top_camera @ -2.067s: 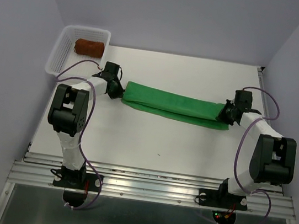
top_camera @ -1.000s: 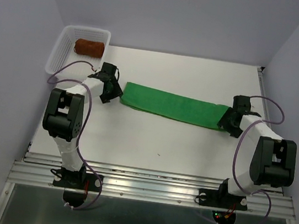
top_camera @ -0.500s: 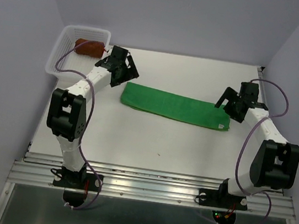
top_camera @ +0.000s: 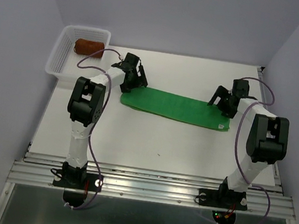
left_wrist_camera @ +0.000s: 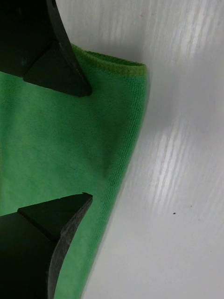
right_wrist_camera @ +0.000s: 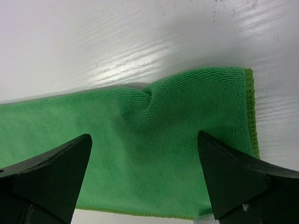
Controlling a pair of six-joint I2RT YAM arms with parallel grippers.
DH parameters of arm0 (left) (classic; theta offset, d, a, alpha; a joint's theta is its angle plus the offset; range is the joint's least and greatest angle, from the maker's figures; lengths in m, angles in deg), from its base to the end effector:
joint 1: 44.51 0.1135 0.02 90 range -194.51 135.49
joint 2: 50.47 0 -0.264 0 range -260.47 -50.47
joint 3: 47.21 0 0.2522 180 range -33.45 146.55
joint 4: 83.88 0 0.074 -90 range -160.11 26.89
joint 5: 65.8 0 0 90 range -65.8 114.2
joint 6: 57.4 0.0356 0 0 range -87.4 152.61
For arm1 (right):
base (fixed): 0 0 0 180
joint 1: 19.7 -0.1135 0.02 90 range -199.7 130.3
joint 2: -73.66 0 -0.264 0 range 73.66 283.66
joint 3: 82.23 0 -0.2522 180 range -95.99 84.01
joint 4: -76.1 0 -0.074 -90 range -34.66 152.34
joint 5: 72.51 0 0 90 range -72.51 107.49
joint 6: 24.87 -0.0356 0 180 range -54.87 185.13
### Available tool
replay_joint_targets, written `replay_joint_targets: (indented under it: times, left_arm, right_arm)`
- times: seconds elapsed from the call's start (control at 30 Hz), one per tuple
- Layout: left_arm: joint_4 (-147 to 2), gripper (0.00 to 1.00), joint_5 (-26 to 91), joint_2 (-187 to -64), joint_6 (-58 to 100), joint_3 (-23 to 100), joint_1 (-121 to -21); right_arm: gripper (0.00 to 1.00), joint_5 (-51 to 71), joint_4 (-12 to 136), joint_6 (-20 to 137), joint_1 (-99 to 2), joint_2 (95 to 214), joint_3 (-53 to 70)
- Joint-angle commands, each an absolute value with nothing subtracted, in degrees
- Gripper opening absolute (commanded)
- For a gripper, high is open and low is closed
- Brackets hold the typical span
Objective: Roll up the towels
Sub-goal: Fold the towel
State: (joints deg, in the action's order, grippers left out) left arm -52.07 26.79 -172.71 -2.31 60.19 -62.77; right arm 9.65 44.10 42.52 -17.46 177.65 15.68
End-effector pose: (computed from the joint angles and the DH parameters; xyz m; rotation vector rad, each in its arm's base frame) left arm 0.4552 -0.1519 0.1925 -0.3317 2.4184 -0.4835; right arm 0.3821 -0.0101 0.1873 0.4886 2.4800 0.3161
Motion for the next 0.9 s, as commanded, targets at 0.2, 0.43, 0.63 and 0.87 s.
replay_joint_targets:
  times: [0.2, 0.43, 0.63, 0.87]
  left_arm:
    - [-51.31, 0.99, 20.07, -171.15, -4.13, 52.7, -60.95]
    - [-53.41, 0.99, 21.29, -167.2, -5.45, 47.06, -59.71]
    - [-54.82, 0.99, 23.84, -163.86, -3.08, 49.85, -60.33]
    - [-52.28, 0.99, 21.74, -157.44, -1.15, 52.68, -60.59]
  right_arm:
    - [1.0, 15.11, 46.61, 40.69, -14.51, 180.27, 18.18]
    - [1.0, 12.93, 47.75, 40.69, -13.28, 178.25, 19.5]
    - [1.0, 2.38, 49.15, 46.57, -13.28, 175.1, 16.78]
    - [1.0, 7.7, 47.4, 47.11, -13.28, 167.98, 16.86]
